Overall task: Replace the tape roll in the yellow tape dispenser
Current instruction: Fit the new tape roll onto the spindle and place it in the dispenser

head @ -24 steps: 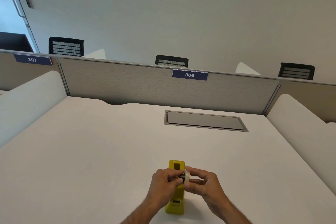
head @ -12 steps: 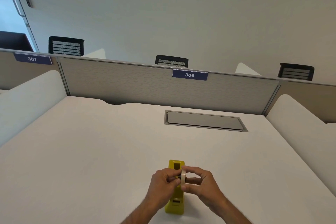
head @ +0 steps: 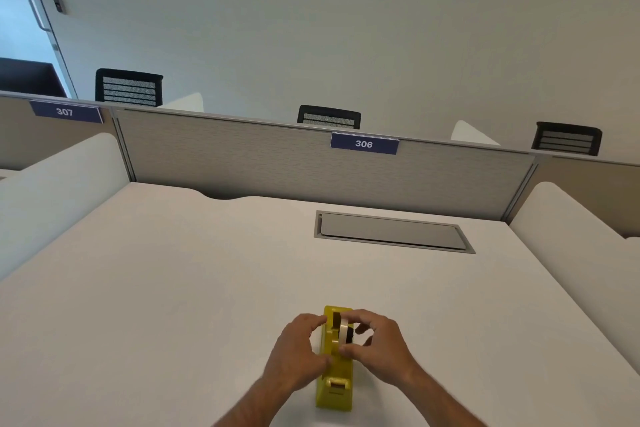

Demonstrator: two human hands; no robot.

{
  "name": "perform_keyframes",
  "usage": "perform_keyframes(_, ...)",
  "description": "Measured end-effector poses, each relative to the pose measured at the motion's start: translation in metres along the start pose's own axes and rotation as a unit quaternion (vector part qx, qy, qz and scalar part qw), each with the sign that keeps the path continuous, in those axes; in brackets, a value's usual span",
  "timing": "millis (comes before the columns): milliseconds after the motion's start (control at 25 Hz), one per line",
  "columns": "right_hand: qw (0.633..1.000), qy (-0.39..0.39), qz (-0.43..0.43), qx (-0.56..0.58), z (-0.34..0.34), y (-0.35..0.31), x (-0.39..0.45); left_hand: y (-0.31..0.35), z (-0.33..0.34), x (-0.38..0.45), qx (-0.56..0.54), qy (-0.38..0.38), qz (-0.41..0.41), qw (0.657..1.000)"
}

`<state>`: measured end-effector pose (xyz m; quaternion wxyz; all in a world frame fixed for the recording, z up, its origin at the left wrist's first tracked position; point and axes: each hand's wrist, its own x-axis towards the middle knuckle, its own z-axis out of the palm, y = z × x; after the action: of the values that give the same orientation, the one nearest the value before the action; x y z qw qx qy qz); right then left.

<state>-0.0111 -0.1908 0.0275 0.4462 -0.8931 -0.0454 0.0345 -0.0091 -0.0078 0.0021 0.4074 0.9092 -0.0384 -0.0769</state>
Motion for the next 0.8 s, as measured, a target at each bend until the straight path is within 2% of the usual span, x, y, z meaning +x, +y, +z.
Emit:
perform_keyframes(160, 1.000, -0.012, -0.014, -0.023, 0.002, -0.003, 0.008, -0.007, 0.002, 0.003, 0.072, -0.047, -0.009, 0.996)
perform_keyframes(800, 0.988, -0.040, -0.027, -0.148, 0.004, -0.002, 0.024, -0.014, 0.006, 0.009, 0.067, -0.047, -0.014, 0.997)
